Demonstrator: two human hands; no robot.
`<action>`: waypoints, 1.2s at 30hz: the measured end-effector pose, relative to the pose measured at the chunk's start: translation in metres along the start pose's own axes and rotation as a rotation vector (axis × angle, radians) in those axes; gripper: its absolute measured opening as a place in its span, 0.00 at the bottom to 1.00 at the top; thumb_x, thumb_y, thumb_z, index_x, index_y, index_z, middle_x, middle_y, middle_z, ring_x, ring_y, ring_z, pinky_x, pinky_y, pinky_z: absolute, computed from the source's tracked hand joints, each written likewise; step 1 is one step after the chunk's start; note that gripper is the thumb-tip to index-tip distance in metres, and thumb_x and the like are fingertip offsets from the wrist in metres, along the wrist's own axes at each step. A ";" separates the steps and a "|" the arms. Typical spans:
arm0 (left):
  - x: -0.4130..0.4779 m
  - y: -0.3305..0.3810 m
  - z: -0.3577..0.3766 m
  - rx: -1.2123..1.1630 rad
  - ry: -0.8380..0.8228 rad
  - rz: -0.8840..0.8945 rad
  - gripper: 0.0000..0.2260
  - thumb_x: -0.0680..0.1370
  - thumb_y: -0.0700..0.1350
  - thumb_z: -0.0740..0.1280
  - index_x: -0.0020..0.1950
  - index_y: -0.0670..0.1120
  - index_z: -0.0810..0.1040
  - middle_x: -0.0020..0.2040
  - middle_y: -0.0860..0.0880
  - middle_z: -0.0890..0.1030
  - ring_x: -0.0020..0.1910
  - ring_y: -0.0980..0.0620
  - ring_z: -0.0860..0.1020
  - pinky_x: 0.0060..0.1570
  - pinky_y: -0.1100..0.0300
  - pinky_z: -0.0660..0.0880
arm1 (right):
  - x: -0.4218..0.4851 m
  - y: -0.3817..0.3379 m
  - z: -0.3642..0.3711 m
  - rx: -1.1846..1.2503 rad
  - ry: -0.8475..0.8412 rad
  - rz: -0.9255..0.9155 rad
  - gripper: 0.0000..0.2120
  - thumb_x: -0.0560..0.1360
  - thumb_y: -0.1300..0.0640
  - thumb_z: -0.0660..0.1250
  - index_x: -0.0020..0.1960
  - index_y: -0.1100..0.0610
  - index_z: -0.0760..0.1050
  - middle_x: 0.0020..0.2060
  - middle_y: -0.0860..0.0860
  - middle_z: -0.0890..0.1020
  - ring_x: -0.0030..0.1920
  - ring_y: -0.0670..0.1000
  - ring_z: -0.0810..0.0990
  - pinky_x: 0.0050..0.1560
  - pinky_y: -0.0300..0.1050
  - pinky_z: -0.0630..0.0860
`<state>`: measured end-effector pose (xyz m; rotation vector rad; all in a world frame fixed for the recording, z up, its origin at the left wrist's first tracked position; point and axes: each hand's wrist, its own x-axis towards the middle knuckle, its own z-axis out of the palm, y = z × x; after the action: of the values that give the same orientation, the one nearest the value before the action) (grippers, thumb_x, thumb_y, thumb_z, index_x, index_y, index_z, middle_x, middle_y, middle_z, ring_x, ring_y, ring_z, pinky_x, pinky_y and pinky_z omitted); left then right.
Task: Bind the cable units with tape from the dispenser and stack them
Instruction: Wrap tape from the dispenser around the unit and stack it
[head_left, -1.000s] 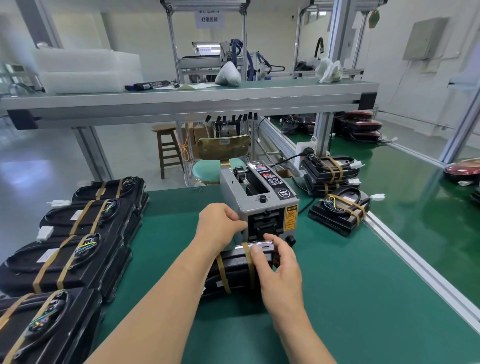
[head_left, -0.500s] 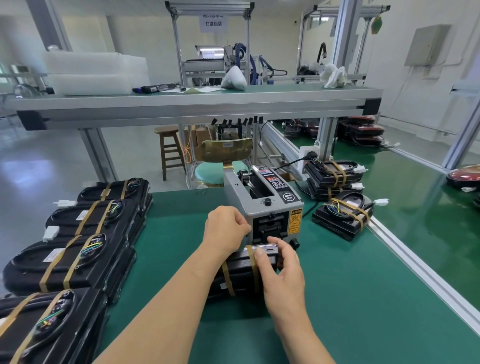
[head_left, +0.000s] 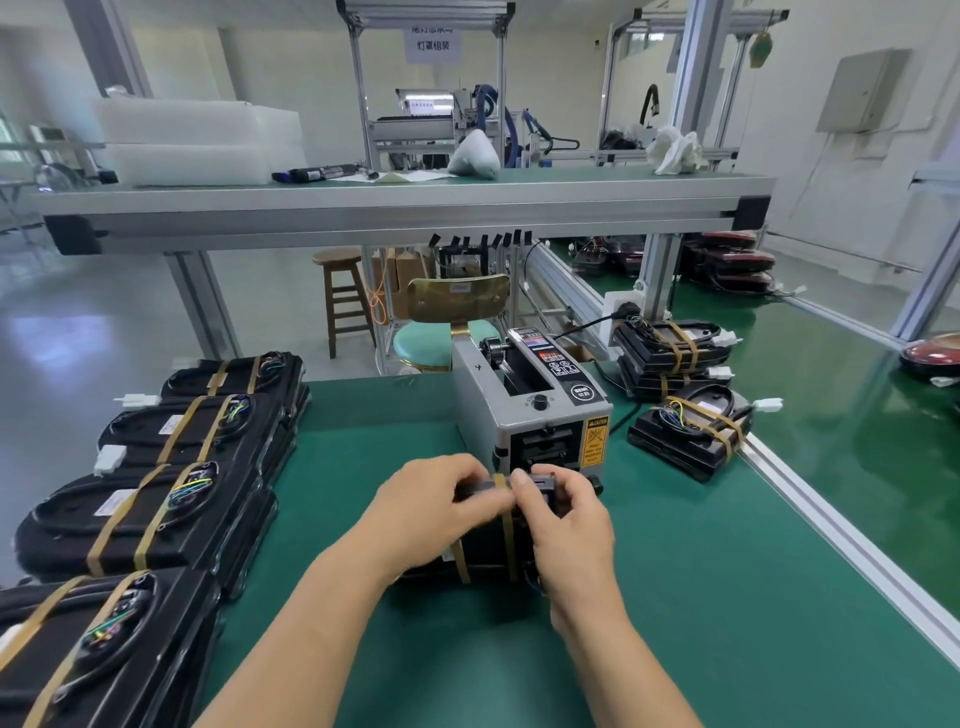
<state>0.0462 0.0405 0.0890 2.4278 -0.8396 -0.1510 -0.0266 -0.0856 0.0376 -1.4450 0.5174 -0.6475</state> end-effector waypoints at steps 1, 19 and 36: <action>-0.003 -0.002 -0.001 0.039 -0.055 0.022 0.18 0.70 0.67 0.68 0.50 0.56 0.76 0.44 0.58 0.79 0.45 0.56 0.77 0.47 0.58 0.74 | 0.002 -0.002 0.001 0.033 0.005 0.024 0.07 0.74 0.48 0.72 0.48 0.50 0.80 0.44 0.50 0.84 0.47 0.50 0.82 0.51 0.51 0.80; -0.004 -0.015 0.004 0.114 -0.010 0.046 0.22 0.69 0.65 0.72 0.59 0.60 0.74 0.53 0.62 0.77 0.52 0.58 0.74 0.55 0.57 0.72 | 0.063 0.002 -0.012 0.250 0.140 0.339 0.04 0.75 0.65 0.69 0.42 0.61 0.79 0.32 0.53 0.78 0.24 0.43 0.70 0.21 0.34 0.67; -0.014 -0.014 0.013 0.169 0.042 0.088 0.20 0.68 0.66 0.70 0.57 0.61 0.73 0.47 0.61 0.75 0.49 0.61 0.71 0.46 0.61 0.67 | 0.072 -0.007 -0.007 0.041 0.183 0.290 0.10 0.75 0.59 0.71 0.36 0.60 0.77 0.29 0.52 0.79 0.24 0.47 0.67 0.23 0.37 0.65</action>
<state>0.0389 0.0522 0.0696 2.5349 -0.9728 0.0048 0.0209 -0.1400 0.0485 -1.2471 0.8350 -0.5564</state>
